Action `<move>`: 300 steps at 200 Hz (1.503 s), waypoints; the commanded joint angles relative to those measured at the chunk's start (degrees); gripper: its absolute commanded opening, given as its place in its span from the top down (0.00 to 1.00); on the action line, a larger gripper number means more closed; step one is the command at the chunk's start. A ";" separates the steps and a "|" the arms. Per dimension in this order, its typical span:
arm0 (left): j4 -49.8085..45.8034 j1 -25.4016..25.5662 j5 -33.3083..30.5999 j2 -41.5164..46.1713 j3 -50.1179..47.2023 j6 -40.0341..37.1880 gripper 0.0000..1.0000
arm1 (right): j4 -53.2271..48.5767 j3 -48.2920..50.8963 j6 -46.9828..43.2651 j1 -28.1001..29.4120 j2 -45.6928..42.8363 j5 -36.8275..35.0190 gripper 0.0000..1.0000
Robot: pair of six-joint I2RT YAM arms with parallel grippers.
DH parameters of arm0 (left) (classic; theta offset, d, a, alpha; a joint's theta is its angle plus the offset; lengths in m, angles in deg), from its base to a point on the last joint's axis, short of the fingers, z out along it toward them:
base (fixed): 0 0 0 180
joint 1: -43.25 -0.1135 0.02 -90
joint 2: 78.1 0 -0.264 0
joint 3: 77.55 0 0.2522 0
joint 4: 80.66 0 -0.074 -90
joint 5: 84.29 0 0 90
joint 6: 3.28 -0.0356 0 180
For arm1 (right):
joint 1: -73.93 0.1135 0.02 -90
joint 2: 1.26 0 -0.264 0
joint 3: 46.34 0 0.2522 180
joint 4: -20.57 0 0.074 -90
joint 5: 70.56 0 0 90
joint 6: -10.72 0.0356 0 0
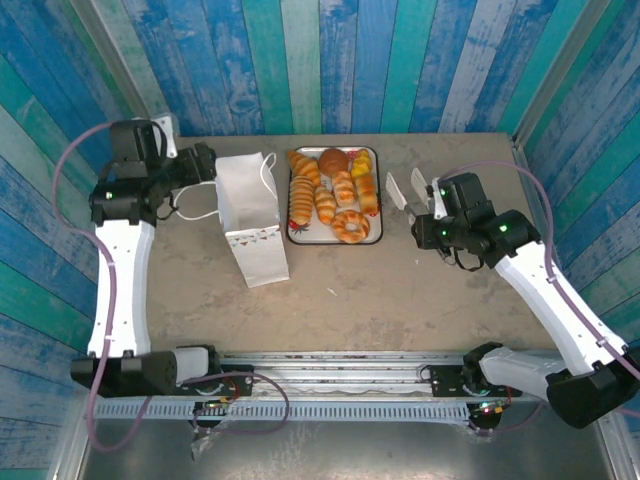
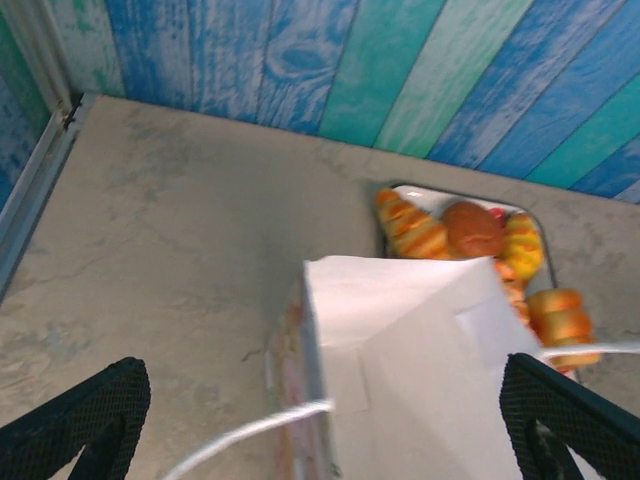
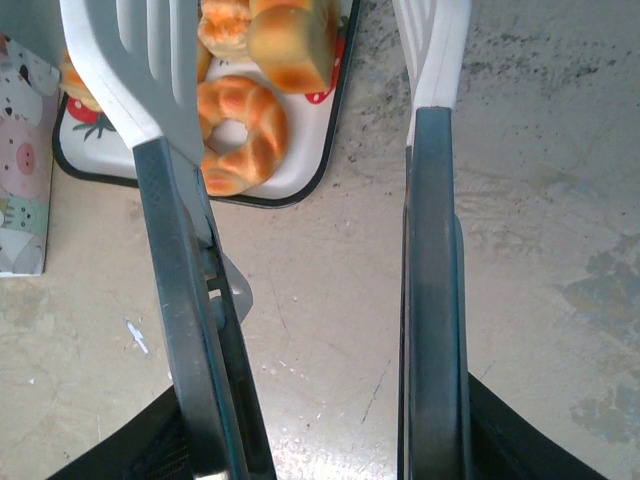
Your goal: Place the fake bread into the paper bag
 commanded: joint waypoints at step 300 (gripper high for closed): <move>0.54 -1.51 14.16 -17.40 0.21 -8.88 0.73 | 4.04 -2.37 4.03 3.27 12.88 1.52 0.45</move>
